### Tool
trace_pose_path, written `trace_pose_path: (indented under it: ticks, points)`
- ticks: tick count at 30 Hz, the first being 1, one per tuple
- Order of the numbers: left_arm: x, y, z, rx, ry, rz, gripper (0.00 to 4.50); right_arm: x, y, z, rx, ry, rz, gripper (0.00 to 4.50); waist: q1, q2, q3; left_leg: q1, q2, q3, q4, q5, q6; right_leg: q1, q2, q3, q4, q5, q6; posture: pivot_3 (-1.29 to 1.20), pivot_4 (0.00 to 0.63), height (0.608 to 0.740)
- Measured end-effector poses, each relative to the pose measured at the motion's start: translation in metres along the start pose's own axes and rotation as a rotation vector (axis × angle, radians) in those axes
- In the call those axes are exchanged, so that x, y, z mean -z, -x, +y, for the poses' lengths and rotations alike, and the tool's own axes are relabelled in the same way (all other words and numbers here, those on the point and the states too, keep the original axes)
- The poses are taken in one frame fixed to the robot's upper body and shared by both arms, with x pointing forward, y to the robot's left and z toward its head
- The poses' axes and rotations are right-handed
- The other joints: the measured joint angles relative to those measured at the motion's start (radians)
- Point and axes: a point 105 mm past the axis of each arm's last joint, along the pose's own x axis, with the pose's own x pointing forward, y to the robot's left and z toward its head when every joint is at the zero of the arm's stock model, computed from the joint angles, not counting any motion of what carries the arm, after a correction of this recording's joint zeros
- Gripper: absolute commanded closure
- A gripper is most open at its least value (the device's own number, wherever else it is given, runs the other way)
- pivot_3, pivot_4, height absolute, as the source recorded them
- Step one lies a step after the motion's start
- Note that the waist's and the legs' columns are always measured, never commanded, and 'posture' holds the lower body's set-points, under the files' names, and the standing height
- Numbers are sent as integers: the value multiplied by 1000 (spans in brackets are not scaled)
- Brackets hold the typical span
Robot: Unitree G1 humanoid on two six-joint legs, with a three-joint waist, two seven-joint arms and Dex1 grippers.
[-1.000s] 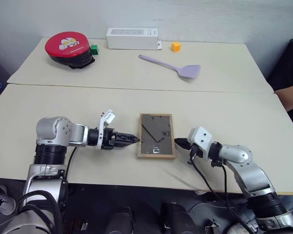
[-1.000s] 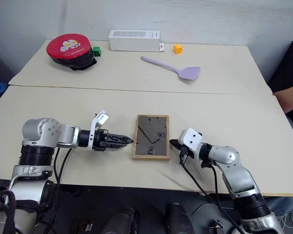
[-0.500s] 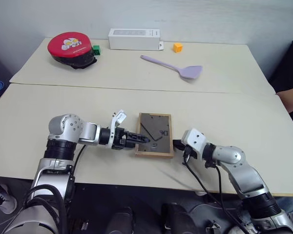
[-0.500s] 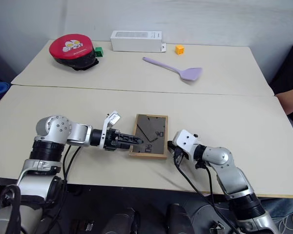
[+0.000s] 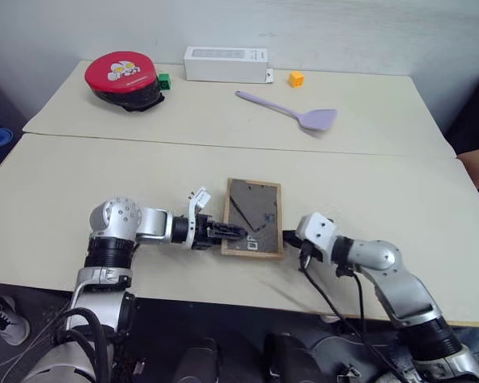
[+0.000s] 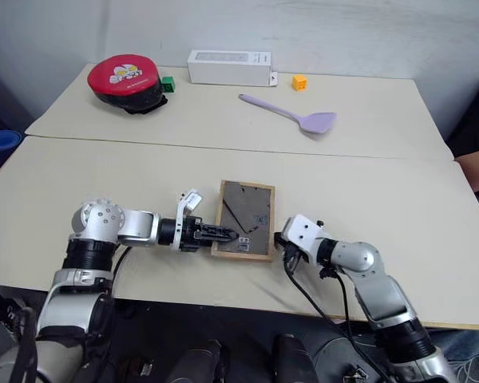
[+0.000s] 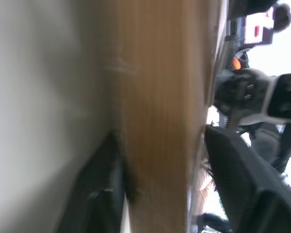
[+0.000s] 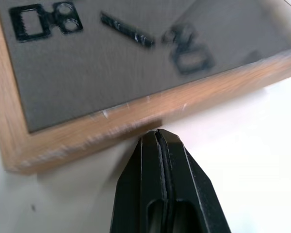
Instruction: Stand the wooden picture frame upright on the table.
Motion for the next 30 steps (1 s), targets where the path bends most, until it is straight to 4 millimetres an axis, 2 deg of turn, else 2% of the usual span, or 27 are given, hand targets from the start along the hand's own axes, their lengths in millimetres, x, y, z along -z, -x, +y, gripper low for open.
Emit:
trace_pose_path:
  ticks: [1, 4, 6, 10, 13, 15, 21, 25, 30]
  points:
    - [0, 1, -2, 12, -8, -8, 3200, 0, 4, 0, -6, -9, -8, 4500, -1, 0, 0, 0, 0, 0, 0, 0, 0, 1, 0, 0, -1, 0, 0, 0, 150, 740]
    - [-1, 4, 0, 38, -38, -89, 3211, -11, 21, -5, -13, -84, -99, 3942, -4, 0, 0, 0, 1, 0, -1, 0, 0, 1, 1, 0, -3, 0, 0, 0, 150, 740]
    - [-2, 4, 0, 60, -110, -156, 3212, -29, 33, -13, -11, -144, -198, 3236, -6, 0, 0, 1, 2, 0, -1, 0, -1, 1, 1, -1, -5, 0, 0, 0, 150, 740]
    - [-7, 9, -4, 76, -468, -260, 3212, -69, 46, -10, -127, -221, -359, 1825, -13, 0, 0, 3, 3, 1, -1, 1, -3, 3, 2, -1, -9, 0, 0, 0, 150, 740]
    - [-13, 11, -9, 74, -739, -310, 3212, -85, 38, -11, -188, -264, -373, 777, -15, 0, 0, 4, 3, 1, -1, 1, -3, 5, 1, -1, -10, 0, 0, 0, 150, 740]
    - [-15, 10, -11, 74, -840, -319, 3212, -92, 31, -10, -213, -271, -370, 79, -16, 0, 0, 3, 3, 0, -2, 1, -2, 4, 1, -1, -10, 0, 0, 0, 150, 740]
    - [-18, 11, -10, 54, -933, -342, 3212, -97, 3, -16, -244, -288, -353, 9, -14, 0, 0, 0, 3, 0, -2, 0, 0, 2, 1, -1, -11, 0, 1, 0, 150, 740]
    - [-18, 16, -5, 36, -944, -348, 3212, -102, -6, -15, -266, -274, -370, 9, -21, 0, 0, 0, 3, 0, -2, 0, 0, 2, 1, -1, -11, 1, 1, 0, 150, 740]
    - [-16, 17, -5, 39, -949, -348, 3212, -112, -12, -4, -331, -266, -421, 9, -24, 0, 0, 0, 3, 0, -2, 0, 0, 2, 1, -1, -11, 1, 1, 0, 150, 740]
